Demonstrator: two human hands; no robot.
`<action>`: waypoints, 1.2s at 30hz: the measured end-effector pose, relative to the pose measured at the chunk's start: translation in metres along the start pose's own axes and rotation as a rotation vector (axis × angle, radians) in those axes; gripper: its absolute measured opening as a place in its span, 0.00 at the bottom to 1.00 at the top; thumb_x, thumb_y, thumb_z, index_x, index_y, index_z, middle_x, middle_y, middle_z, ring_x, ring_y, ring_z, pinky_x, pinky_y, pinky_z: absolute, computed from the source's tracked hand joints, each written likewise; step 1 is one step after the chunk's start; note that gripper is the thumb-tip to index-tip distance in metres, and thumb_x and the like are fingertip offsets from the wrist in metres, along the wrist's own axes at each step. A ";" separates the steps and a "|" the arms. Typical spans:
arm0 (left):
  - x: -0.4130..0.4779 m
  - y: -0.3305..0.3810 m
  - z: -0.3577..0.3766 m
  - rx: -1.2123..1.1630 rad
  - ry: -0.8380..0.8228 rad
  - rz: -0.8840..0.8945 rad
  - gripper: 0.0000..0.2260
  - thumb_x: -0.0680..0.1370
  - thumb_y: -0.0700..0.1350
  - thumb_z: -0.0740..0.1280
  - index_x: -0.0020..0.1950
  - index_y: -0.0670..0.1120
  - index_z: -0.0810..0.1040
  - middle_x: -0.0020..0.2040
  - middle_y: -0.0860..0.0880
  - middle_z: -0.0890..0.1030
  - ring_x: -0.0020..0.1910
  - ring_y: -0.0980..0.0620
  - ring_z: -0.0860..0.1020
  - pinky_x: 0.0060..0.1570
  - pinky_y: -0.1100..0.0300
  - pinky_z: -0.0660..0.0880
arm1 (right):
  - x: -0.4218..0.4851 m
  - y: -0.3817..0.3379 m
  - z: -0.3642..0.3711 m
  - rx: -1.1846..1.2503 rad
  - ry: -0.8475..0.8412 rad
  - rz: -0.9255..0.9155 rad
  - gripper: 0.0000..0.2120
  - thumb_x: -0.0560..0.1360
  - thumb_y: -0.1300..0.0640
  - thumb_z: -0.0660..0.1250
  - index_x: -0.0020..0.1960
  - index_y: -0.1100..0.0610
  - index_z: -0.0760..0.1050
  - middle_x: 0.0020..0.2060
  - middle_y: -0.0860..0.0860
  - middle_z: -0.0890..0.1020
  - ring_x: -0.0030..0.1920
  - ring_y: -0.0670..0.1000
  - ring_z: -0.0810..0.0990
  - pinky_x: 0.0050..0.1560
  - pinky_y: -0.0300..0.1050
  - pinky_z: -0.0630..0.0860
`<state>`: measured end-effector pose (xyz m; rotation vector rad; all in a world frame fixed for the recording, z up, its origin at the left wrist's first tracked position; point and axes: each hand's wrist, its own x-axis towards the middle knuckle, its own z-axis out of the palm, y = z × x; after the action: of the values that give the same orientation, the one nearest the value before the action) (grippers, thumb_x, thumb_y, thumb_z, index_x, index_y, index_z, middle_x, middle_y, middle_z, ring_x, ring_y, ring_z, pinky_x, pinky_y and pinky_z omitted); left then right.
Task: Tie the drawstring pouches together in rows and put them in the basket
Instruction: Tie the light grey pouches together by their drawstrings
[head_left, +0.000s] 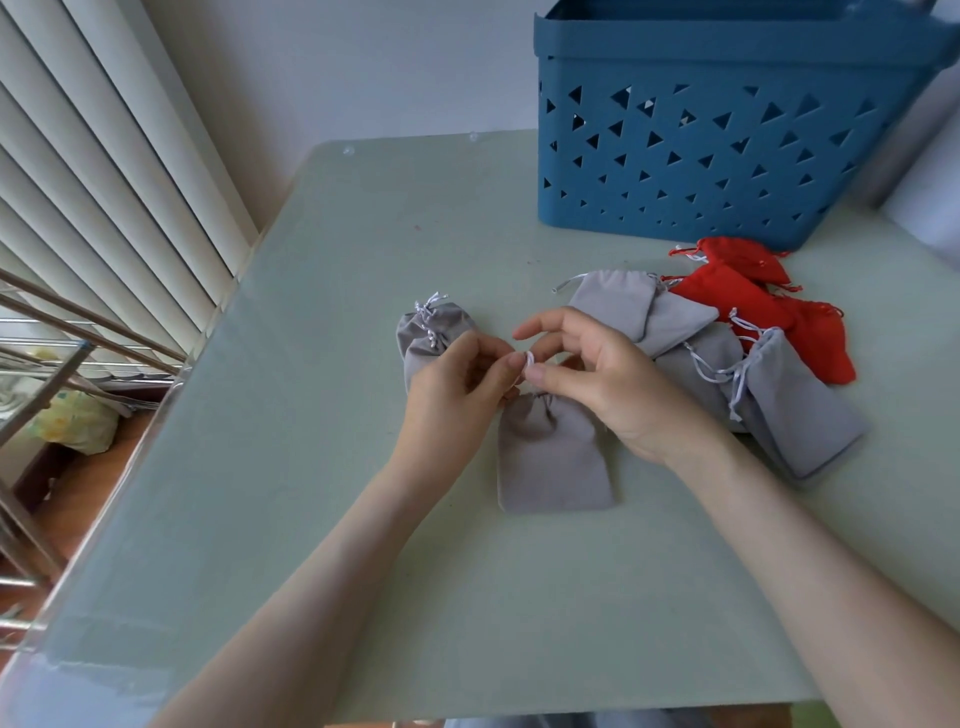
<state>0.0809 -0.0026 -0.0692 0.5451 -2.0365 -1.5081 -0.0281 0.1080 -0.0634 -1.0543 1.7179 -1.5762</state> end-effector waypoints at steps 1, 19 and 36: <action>0.001 -0.001 0.000 -0.003 -0.010 -0.004 0.04 0.78 0.40 0.67 0.43 0.45 0.78 0.35 0.51 0.80 0.34 0.59 0.77 0.41 0.64 0.76 | 0.000 0.000 0.001 -0.017 0.017 -0.014 0.11 0.74 0.62 0.68 0.51 0.46 0.77 0.39 0.45 0.78 0.41 0.47 0.76 0.51 0.42 0.72; 0.002 -0.006 0.001 -0.078 -0.215 -0.063 0.06 0.76 0.38 0.68 0.42 0.48 0.81 0.35 0.57 0.80 0.39 0.59 0.77 0.48 0.62 0.77 | 0.004 0.003 0.004 -0.396 0.227 -0.286 0.11 0.70 0.59 0.70 0.38 0.43 0.74 0.38 0.42 0.72 0.44 0.39 0.71 0.48 0.30 0.64; 0.007 -0.002 -0.006 -0.495 -0.181 -0.190 0.02 0.73 0.40 0.67 0.40 0.45 0.78 0.37 0.52 0.82 0.39 0.56 0.78 0.44 0.66 0.74 | -0.002 0.001 -0.002 -0.085 -0.148 0.100 0.09 0.80 0.62 0.60 0.56 0.54 0.76 0.53 0.56 0.82 0.54 0.44 0.77 0.58 0.40 0.70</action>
<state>0.0793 -0.0116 -0.0685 0.4192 -1.6730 -2.1536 -0.0288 0.1102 -0.0640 -1.0800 1.7221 -1.3400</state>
